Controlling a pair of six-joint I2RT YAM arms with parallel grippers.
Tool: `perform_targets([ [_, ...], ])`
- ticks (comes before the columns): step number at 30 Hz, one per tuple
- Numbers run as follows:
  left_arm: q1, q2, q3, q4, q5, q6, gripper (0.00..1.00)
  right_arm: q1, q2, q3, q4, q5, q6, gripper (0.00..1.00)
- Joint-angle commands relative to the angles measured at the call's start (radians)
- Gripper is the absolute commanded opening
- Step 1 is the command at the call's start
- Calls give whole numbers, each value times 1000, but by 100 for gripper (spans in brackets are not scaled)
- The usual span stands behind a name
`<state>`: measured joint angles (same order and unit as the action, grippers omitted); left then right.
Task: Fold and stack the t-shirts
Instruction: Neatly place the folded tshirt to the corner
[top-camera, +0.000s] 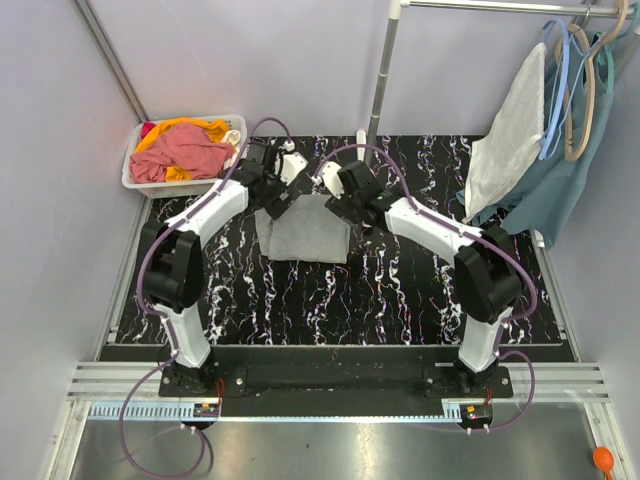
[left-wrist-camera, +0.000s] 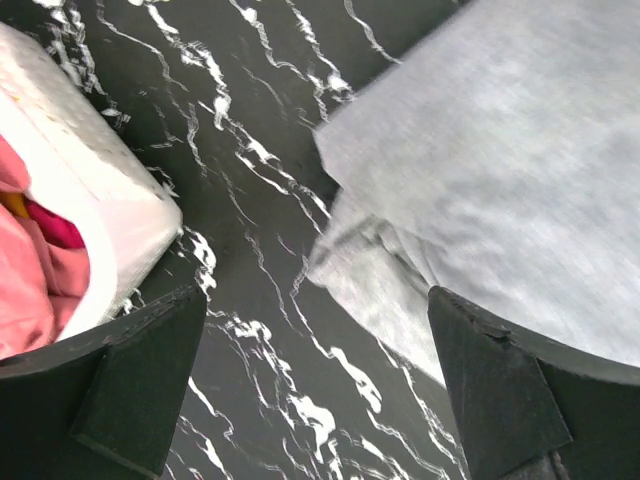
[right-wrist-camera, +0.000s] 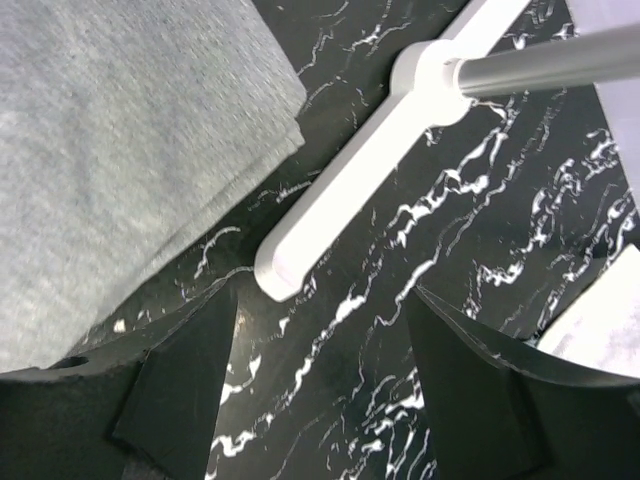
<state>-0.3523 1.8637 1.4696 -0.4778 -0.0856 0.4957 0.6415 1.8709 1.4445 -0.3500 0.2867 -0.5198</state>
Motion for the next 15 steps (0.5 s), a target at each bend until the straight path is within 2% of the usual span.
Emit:
perform_targets([
  [1,30,-70,23,-142,208,-17,99,6,-87,-59,-7,8,24,76],
  [3,50,-77,21,-218,341,-8,99,7,-98,-75,-4,23,15,76],
  [6,88,-72,18,-281,461,0,99,6,-111,-99,5,5,15,76],
  [11,176,-41,12,-304,570,-38,99,6,-116,-110,5,-11,26,76],
  [15,242,46,66,-363,732,-80,99,7,-118,-122,8,-15,26,76],
])
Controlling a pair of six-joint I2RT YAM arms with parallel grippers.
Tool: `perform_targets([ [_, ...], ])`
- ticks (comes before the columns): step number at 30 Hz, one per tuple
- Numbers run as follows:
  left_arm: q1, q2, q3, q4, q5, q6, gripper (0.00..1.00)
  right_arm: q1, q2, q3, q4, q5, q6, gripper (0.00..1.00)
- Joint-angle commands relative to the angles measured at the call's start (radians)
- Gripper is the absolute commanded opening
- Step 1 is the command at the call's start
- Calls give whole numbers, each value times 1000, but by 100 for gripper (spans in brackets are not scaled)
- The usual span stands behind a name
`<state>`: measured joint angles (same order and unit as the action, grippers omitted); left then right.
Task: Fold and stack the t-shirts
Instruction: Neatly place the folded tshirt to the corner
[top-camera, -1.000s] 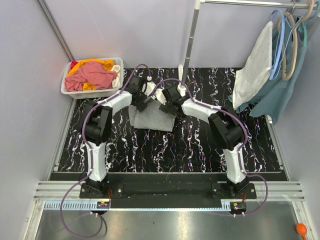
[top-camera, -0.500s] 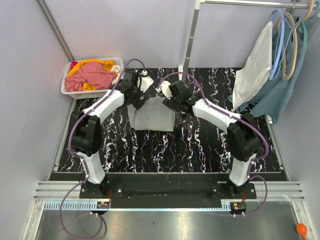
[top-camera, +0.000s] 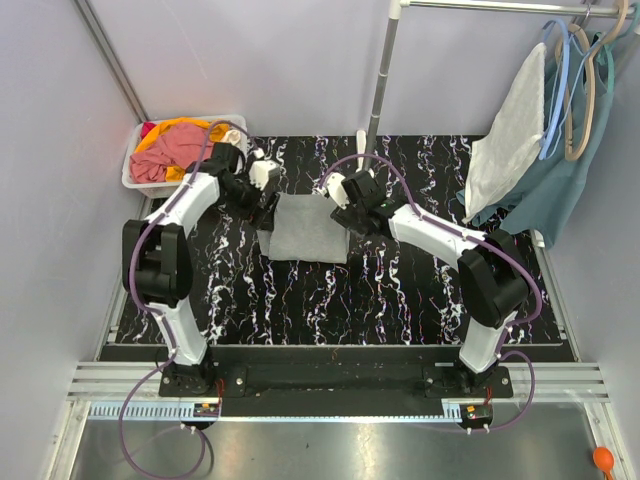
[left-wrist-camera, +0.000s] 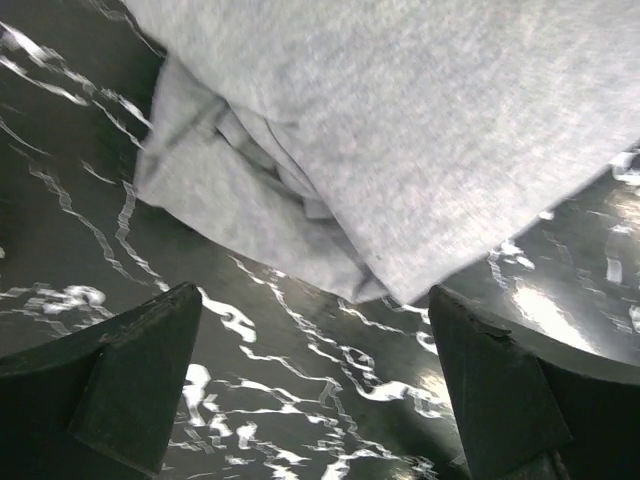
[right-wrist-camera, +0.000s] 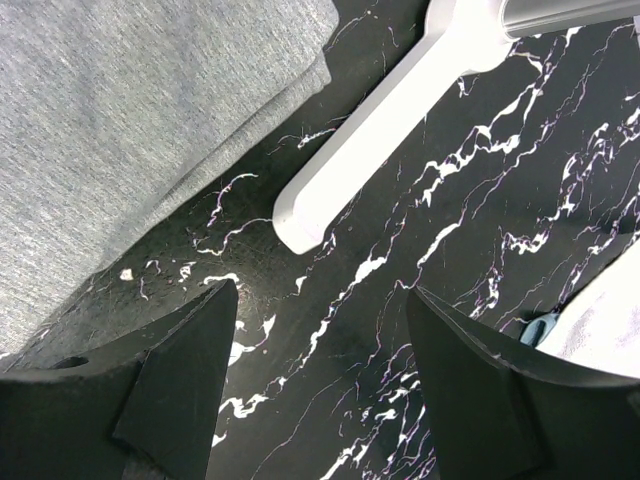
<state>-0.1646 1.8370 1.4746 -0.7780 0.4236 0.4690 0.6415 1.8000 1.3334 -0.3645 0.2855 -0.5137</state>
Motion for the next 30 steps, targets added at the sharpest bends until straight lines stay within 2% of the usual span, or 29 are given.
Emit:
perform_targets([
  [1,71,90,87,-75,246,-56,99,7,-47,-13,25,-14,20,76],
  [4,88,151,124,-110,291,-64,99,7,-47,-19,33,-9,20,76],
  [14,100,241,119,-109,284,-59,99,7,-39,-33,39,-14,21,76],
  [30,119,280,127,-76,256,-66,99,9,-22,-40,44,-29,29,76],
])
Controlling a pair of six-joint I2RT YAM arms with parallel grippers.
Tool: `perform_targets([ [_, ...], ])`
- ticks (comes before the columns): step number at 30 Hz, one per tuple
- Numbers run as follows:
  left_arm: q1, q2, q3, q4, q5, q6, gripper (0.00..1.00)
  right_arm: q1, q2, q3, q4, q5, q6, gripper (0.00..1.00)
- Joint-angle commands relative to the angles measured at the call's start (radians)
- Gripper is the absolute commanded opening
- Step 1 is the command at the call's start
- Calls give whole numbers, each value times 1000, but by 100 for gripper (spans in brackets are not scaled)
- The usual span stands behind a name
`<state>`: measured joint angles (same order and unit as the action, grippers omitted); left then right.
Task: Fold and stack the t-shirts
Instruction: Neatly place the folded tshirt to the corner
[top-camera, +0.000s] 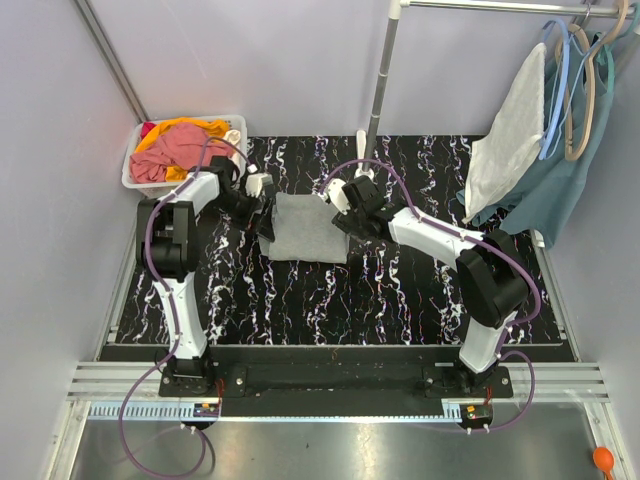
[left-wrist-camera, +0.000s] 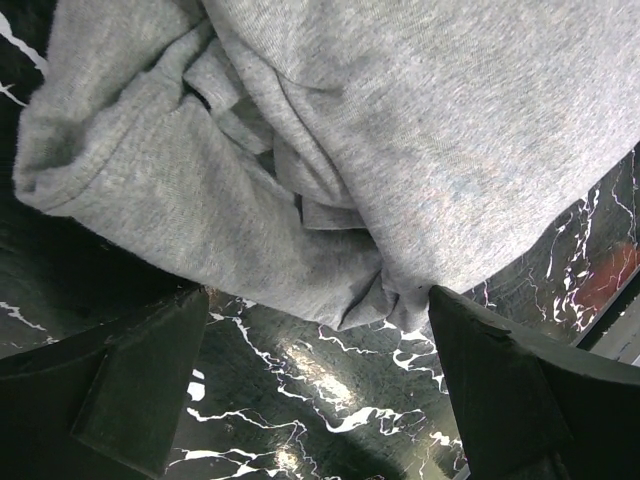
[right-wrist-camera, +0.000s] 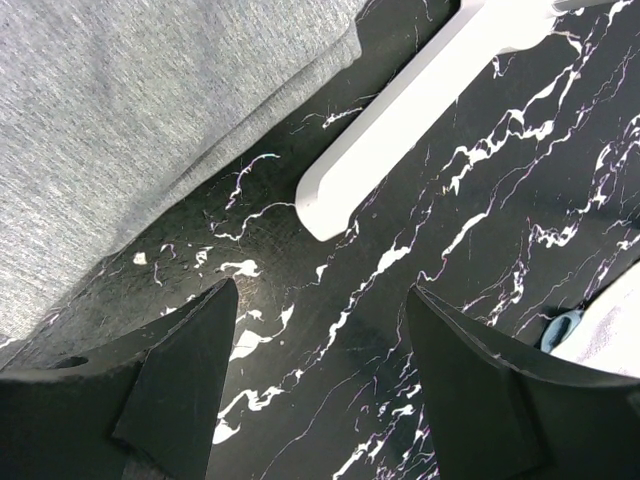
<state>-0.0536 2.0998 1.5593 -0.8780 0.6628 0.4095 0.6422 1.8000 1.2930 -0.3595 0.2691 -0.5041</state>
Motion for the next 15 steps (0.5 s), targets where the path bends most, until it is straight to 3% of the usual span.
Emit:
perform_targets([
  [1,8,28,47,24,24,-14,99,8,-22,2,39,-14,19,76],
  [15,-84,92,70,45,69,-57,99,8,-18,-9,45,-16,16,76],
])
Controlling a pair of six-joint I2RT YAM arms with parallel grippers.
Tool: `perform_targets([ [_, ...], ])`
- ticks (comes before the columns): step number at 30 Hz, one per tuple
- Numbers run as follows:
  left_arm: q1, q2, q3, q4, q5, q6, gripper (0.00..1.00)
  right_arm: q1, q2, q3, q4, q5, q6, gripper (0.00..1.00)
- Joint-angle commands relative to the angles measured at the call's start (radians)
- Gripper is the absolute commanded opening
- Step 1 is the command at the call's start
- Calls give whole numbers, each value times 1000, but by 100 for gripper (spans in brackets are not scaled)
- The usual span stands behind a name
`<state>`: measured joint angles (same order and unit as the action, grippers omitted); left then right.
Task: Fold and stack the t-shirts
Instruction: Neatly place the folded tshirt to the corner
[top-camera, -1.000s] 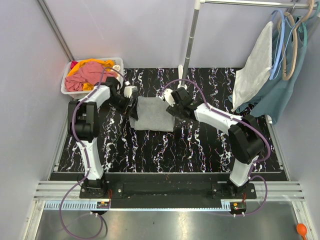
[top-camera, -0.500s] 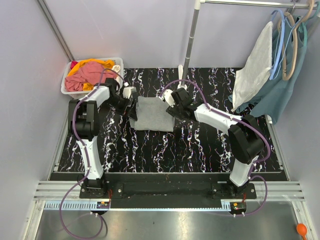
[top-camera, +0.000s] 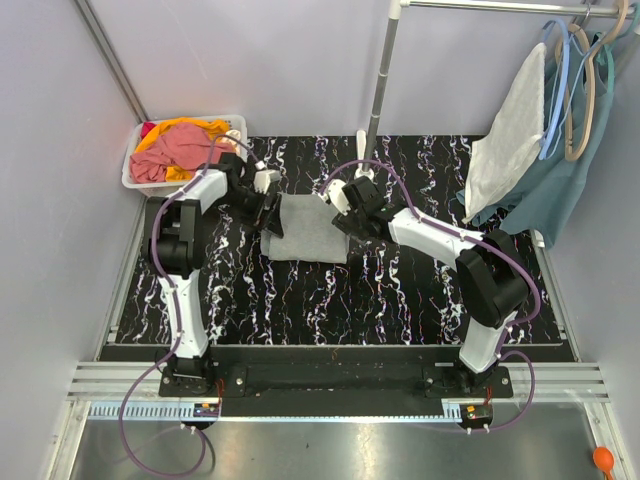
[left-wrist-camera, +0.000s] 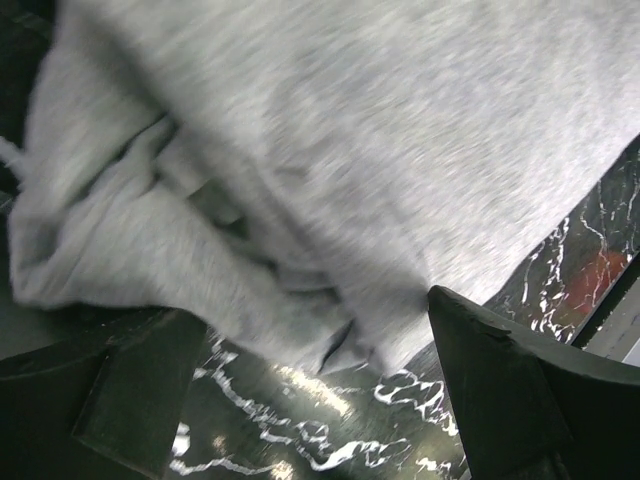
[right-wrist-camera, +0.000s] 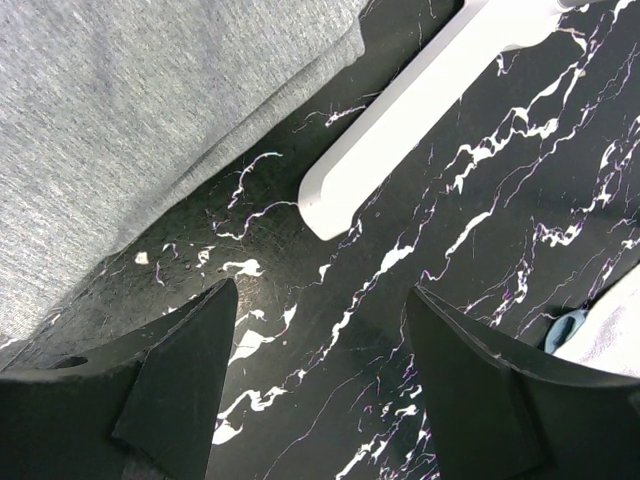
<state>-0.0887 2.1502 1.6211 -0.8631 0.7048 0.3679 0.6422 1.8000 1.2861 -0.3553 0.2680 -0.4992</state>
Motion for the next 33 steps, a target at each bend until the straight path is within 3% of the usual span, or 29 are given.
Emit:
perform_targets([
  [1,-55,45,6,35,27,-18,99,8,-21,-5,42,-15,11,76],
  [16,-118,69,-6,50,85,-23,99,7,-16,-25,58,-1,4,76],
  [21,-154,92,2,44,93,-35,84,7,-22,-28,59,3,2,76],
  [29,-210,148,57,33,18,-119,81,7,-21,-25,59,5,-1,76],
  [33,-244,183,97,32,-37,-164,73,8,-21,-28,59,4,-1,76],
])
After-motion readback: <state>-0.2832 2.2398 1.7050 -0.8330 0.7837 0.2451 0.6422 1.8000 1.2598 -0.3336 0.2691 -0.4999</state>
